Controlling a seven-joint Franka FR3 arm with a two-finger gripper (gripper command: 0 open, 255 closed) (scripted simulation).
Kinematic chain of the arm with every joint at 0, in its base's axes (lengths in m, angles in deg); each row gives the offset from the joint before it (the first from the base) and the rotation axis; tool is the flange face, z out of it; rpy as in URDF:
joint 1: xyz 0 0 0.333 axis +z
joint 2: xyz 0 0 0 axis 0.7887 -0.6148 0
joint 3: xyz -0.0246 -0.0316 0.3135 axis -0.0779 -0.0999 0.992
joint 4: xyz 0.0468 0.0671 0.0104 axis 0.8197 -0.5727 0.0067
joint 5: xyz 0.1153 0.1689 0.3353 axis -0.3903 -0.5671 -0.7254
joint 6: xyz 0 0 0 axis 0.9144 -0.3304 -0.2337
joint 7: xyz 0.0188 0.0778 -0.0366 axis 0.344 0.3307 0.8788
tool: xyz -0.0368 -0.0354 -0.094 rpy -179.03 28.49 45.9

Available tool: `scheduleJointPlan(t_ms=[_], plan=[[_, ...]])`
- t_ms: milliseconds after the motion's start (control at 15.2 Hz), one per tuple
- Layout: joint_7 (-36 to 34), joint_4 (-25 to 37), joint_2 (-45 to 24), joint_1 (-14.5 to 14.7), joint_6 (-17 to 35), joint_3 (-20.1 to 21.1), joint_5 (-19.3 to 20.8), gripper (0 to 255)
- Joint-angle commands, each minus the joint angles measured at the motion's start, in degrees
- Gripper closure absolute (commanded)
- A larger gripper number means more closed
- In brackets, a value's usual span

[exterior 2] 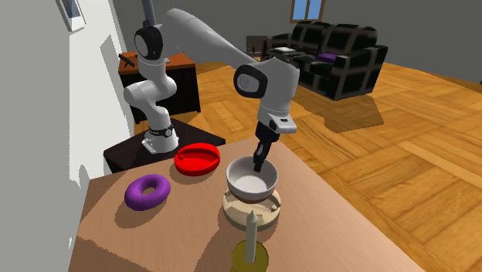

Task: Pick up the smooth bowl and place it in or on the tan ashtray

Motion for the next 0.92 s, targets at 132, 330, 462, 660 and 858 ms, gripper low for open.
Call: scheduleJointPlan(t_ms=[132,330,462,660,858], plan=[[-0.55,-1.85,-0.86,-0.08,2.73,-0.12,0.30,255],[-0.98,-2.92,-1.68,-0.08,4.58,-0.21,0.54,255],[-1.08,-3.16,-1.89,-0.08,5.01,-0.23,0.60,255],[-1.08,-3.16,-1.89,-0.08,5.00,-0.23,0.60,255],[-1.08,-3.16,-1.89,-0.08,5.00,-0.23,0.61,255]])
